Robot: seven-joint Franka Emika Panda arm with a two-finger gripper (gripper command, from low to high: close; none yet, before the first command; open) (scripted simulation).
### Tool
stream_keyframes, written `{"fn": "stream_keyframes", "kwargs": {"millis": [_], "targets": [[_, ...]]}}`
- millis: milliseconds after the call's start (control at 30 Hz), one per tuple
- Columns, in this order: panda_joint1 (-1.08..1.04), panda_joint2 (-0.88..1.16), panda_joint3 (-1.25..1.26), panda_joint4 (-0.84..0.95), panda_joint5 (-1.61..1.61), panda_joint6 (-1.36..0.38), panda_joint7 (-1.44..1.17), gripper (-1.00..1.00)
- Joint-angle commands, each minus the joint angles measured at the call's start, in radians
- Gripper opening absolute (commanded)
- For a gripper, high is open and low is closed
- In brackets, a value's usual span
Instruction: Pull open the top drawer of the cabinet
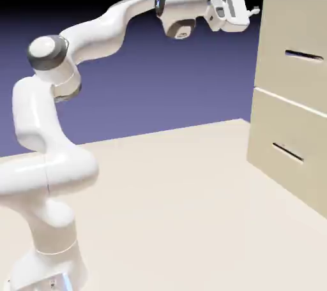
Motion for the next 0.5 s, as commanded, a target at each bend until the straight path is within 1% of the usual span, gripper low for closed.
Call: {"fn": "stream_keyframes", "kwargs": {"millis": [0,367,433,467], "targets": [[-0.036,-0.009,0.028,0.026,0.041,-0.002,0.004,0.0],[-0.435,-0.104,0.342,0.314,0.497,-0.029,0.052,0.0],[-0.458,-0.109,0.359,0.33,0.523,-0.03,0.055,0.0],[-0.485,-0.126,0.36,0.366,0.498,-0.026,0.097,0.0]]}}
